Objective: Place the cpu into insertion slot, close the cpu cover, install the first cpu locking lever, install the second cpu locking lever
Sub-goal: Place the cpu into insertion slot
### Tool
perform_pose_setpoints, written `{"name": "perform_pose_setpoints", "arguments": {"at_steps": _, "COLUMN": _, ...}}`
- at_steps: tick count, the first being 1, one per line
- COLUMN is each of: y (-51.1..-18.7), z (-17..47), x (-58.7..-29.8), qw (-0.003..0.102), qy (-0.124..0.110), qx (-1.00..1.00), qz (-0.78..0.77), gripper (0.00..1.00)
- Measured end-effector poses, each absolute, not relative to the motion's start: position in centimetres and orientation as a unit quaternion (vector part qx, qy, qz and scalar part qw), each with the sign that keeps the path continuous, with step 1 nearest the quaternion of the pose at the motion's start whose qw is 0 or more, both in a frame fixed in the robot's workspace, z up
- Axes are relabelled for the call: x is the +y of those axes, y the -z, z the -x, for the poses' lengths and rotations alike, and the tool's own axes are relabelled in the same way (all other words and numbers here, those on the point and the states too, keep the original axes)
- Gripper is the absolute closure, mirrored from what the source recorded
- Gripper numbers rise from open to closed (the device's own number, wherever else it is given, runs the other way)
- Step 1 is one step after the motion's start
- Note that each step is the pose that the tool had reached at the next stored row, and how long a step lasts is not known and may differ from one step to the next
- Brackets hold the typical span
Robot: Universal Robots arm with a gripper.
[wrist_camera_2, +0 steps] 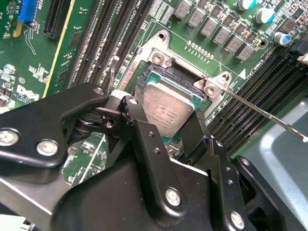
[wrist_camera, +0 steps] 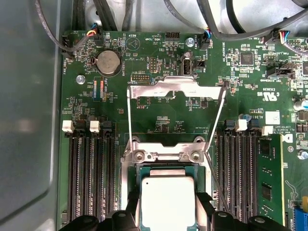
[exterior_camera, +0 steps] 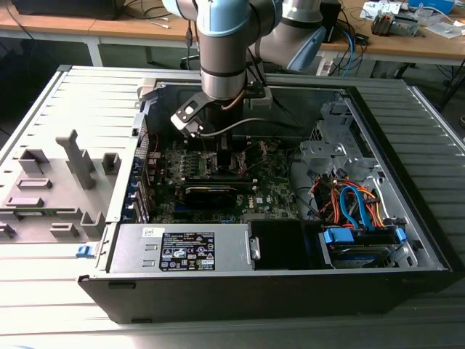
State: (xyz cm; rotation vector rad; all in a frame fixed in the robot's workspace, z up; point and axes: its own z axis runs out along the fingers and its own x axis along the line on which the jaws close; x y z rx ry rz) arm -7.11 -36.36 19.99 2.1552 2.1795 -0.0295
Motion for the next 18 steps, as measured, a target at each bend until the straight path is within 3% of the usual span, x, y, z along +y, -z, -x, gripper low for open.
{"name": "perform_pose_setpoints", "arguments": {"at_steps": 9, "y": -19.9, "z": 6.99, "x": -36.36, "qw": 0.038, "qy": 0.009, "qx": 0.711, "qz": -0.703, "gripper": 0.45}}
{"name": "perform_pose_setpoints", "arguments": {"at_steps": 11, "y": -19.88, "z": 6.99, "x": -36.35, "qw": 0.038, "qy": 0.009, "qx": 0.711, "qz": -0.703, "gripper": 0.44}}
{"name": "perform_pose_setpoints", "arguments": {"at_steps": 12, "y": -19.88, "z": 6.99, "x": -36.35, "qw": 0.038, "qy": 0.009, "qx": 0.711, "qz": -0.703, "gripper": 0.38}}
{"name": "perform_pose_setpoints", "arguments": {"at_steps": 18, "y": -20.05, "z": 7.0, "x": -36.37, "qw": 0.038, "qy": 0.01, "qx": 0.71, "qz": -0.703, "gripper": 0.38}}
